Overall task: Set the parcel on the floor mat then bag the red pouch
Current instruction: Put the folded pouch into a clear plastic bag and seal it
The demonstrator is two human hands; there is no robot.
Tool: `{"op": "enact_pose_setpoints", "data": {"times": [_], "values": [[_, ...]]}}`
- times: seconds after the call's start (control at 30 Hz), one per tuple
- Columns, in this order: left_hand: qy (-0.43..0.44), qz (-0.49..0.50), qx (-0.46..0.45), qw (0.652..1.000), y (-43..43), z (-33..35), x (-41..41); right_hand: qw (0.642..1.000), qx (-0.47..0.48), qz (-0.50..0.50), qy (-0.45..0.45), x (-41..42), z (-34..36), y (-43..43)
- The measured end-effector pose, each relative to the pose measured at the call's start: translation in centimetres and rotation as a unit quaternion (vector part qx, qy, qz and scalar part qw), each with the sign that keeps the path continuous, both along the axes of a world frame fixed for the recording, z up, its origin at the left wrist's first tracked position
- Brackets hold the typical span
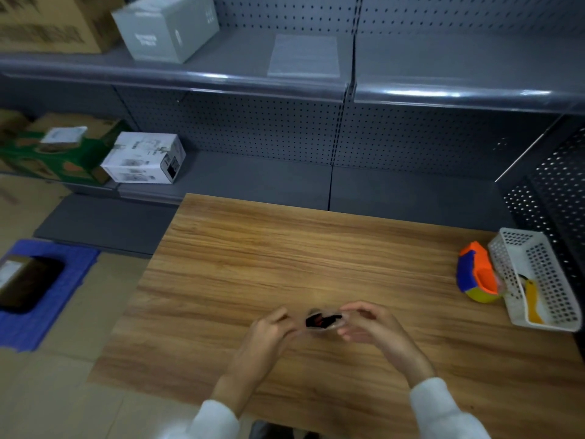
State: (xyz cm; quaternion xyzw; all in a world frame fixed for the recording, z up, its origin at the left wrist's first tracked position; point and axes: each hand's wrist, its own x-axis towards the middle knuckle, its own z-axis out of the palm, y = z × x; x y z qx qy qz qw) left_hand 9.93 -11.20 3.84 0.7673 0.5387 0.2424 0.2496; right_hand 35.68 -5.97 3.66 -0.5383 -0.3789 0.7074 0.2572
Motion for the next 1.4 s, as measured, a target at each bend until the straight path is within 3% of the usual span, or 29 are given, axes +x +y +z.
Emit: {"op": "enact_pose_setpoints", "data": {"times": [0.1, 0.23, 0.57, 0.87, 1.4], "values": [[-0.02, 0.035, 0.008, 0.999, -0.2, 0.3, -0.5, 0.998, 0.035, 0.035, 0.032, 0.9, 0.0, 0.0], [-0.054, 0.09, -0.03, 0.994, 0.2, 0.5, -1.1, 0.994, 0.105, 0.015, -0.001, 0.7, 0.0, 0.2], [-0.022, 0.042, -0.021, 0.999, 2.8, 2.2, -2.0, 0.95, 0.292, -0.013, -0.109, 0.7, -0.5, 1.2], [-0.071, 0.041, -0.08, 0.993, 4.2, 4.8, 0.3, 0.953, 0.277, -0.12, -0.042, -0.1, 0.7, 0.8], [-0.051, 0.063, -0.015, 0.997, 5.3, 4.5, 3.6, 0.949, 0.263, -0.173, -0.003, 0.0, 0.8, 0.7]]}}
